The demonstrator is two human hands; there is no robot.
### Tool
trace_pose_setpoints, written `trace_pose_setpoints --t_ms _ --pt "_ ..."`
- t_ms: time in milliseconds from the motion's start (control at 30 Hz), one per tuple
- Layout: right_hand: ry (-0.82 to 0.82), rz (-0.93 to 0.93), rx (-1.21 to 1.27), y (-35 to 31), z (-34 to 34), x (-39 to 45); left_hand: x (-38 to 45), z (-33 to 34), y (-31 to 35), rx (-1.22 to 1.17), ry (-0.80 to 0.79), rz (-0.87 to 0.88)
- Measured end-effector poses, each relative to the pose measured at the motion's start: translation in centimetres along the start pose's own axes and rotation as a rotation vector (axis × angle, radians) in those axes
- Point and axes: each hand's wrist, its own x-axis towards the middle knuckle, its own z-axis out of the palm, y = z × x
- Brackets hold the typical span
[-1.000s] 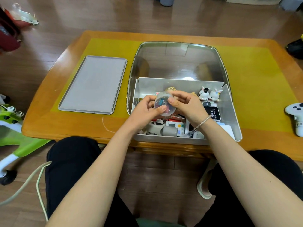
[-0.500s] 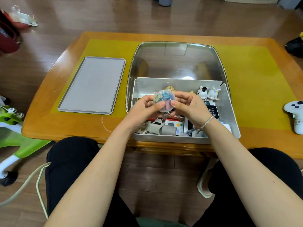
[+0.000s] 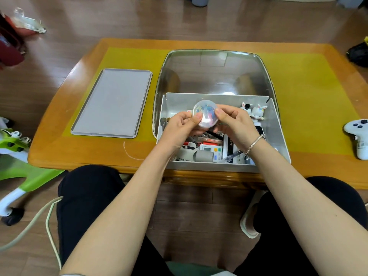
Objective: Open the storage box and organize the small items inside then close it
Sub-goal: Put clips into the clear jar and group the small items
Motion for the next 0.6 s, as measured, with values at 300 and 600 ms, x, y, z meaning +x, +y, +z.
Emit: trace_pose_setpoints --t_ms 300,600 --pt "0.021 -0.055 -0.625 -0.7 -0.2 0.5 1.0 -0.3 0.7 0.111 0.129 -0.139" --pt "-0.131 -0.127 -0.813 -2.5 0.3 0.4 0.6 -0.1 1.0 0.218 0.033 -0.151"
